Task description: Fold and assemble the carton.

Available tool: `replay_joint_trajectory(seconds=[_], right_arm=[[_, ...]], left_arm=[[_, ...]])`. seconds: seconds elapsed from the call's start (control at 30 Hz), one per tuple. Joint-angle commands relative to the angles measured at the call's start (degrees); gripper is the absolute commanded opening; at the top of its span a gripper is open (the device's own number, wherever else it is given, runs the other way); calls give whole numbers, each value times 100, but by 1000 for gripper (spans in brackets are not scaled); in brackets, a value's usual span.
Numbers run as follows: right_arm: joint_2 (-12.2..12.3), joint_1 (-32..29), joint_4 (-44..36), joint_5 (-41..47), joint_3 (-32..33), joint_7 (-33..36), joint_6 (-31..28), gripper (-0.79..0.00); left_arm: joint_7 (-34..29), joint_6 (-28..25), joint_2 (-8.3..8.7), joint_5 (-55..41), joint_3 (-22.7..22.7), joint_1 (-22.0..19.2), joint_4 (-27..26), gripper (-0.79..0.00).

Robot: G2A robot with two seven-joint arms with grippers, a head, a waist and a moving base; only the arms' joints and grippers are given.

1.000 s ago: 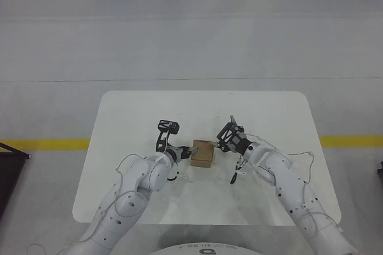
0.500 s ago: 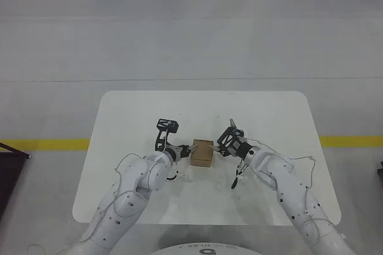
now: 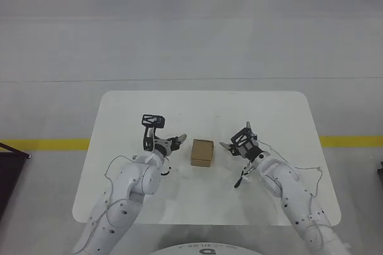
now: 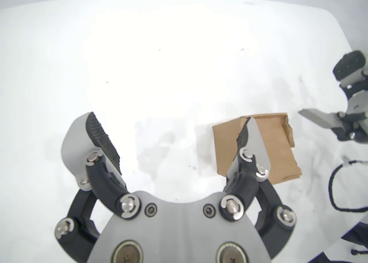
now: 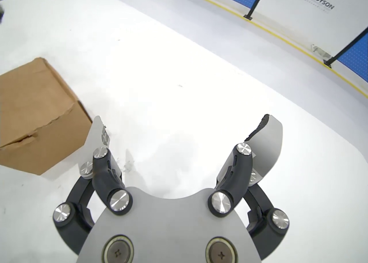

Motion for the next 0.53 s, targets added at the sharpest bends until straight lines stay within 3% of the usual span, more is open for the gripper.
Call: replay_joint_trajectory(seconds=[0.0, 0.27, 0.5], right_arm=[[-43, 84, 112, -103, -244, 17, 11, 0], [-148, 346, 346, -92, -551, -169, 186, 0], [30, -203, -723, 326, 571, -486, 191, 0]], left_arm=[[169, 107, 12, 214, -70, 73, -39, 0], [496, 444, 50, 605, -508, 317, -270, 0], [367, 603, 112, 901, -1201, 447, -720, 0]])
